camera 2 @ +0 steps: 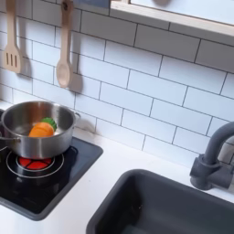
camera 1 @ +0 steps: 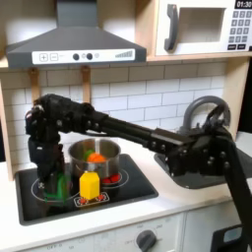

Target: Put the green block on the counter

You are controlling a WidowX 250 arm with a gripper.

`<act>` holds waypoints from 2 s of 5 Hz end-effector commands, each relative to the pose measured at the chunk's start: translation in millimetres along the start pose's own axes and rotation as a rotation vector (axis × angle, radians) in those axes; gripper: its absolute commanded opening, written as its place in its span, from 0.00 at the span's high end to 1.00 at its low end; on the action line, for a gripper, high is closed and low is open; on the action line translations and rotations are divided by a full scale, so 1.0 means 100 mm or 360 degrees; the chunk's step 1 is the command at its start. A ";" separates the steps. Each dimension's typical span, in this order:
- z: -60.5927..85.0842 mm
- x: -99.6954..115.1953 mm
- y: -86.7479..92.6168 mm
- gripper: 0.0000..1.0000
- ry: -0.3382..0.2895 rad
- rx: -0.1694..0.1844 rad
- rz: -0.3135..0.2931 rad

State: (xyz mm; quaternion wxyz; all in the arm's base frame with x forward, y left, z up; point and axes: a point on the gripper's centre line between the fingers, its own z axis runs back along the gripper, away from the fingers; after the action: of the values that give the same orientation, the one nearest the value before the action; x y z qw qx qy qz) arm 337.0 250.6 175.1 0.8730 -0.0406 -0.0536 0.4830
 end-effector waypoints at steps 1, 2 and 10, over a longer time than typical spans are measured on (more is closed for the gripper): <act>0.09 -0.01 -0.05 1.00 0.0045 -0.0036 -0.0054; 0.14 -0.06 -0.06 1.00 0.0084 -0.0053 -0.0109; 0.51 -0.74 -0.01 1.00 0.0096 -0.0208 -0.0680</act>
State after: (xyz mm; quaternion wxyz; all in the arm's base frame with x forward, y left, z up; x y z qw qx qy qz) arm 288.5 193.4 220.9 0.9493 -0.1033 -0.0634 0.2900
